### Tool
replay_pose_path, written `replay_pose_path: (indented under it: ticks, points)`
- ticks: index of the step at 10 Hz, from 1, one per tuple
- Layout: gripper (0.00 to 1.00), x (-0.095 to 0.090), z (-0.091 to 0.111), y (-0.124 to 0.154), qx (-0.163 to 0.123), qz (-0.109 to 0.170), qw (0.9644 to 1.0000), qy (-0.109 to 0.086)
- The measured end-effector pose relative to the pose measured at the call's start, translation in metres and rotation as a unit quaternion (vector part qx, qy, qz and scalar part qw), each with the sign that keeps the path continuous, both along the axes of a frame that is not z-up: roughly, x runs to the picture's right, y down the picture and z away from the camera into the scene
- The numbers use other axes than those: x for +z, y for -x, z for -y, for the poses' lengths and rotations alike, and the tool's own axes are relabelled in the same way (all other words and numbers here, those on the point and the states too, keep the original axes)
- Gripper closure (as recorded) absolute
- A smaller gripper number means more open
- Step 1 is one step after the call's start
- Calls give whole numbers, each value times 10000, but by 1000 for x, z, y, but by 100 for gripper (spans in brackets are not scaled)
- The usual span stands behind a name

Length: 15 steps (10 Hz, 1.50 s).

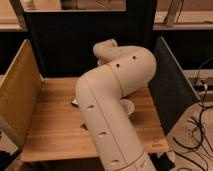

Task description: Stand the bottle upright

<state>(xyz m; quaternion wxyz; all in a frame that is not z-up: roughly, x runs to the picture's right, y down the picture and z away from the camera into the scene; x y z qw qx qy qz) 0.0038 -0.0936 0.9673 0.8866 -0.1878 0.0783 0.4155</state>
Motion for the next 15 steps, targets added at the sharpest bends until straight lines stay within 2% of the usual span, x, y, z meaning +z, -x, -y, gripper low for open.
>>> replay_pose_path:
  ticks: [3, 8, 12, 15]
  points:
    - [21, 20, -9, 5, -40, -31, 9998, 188]
    - [21, 21, -10, 3, -7, -53, 9998, 192]
    - [21, 27, -24, -14, 107, -233, 9992, 317]
    - [21, 27, -25, -15, 146, -241, 9991, 329]
